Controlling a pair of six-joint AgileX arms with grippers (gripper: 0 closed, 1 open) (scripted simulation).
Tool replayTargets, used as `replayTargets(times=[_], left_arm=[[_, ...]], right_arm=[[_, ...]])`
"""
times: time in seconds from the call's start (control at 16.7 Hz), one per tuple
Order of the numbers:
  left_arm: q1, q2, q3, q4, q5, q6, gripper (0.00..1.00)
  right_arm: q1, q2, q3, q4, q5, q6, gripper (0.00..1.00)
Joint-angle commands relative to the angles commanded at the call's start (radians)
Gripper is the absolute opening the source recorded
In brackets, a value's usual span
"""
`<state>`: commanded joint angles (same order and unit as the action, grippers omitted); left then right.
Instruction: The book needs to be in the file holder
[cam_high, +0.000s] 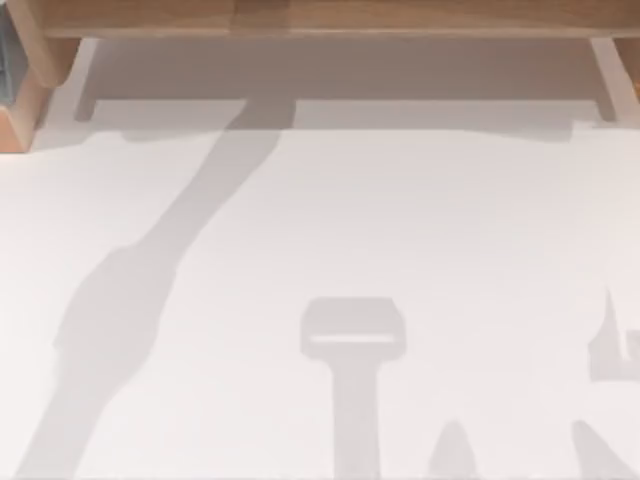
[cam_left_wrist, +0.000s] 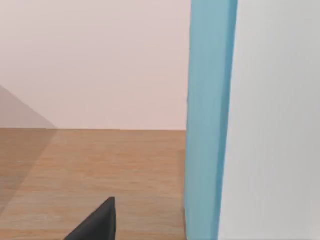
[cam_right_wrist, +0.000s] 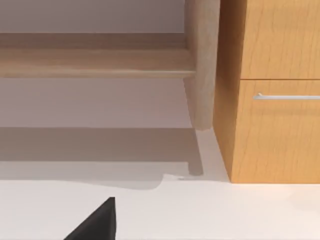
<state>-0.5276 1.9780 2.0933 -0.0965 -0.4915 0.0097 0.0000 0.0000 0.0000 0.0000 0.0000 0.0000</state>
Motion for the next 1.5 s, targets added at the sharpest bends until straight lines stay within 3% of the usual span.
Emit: replayTargets(times=[0.66,1.44,1.5], left_arm=[[0.016,0.096,0.146,-0.049,0.021,-0.001,1.00],[0.016,0.096,0.146,-0.049,0.021,-0.001,0.02],[0.016,0.096,0.146,-0.049,0.021,-0.001,0.00]], right_arm=[[0.000,0.000,0.000,0.000,0.000,0.000,1.00],[0.000,0.000,0.000,0.000,0.000,0.000,1.00],[0.000,0.000,0.000,0.000,0.000,0.000,1.00]])
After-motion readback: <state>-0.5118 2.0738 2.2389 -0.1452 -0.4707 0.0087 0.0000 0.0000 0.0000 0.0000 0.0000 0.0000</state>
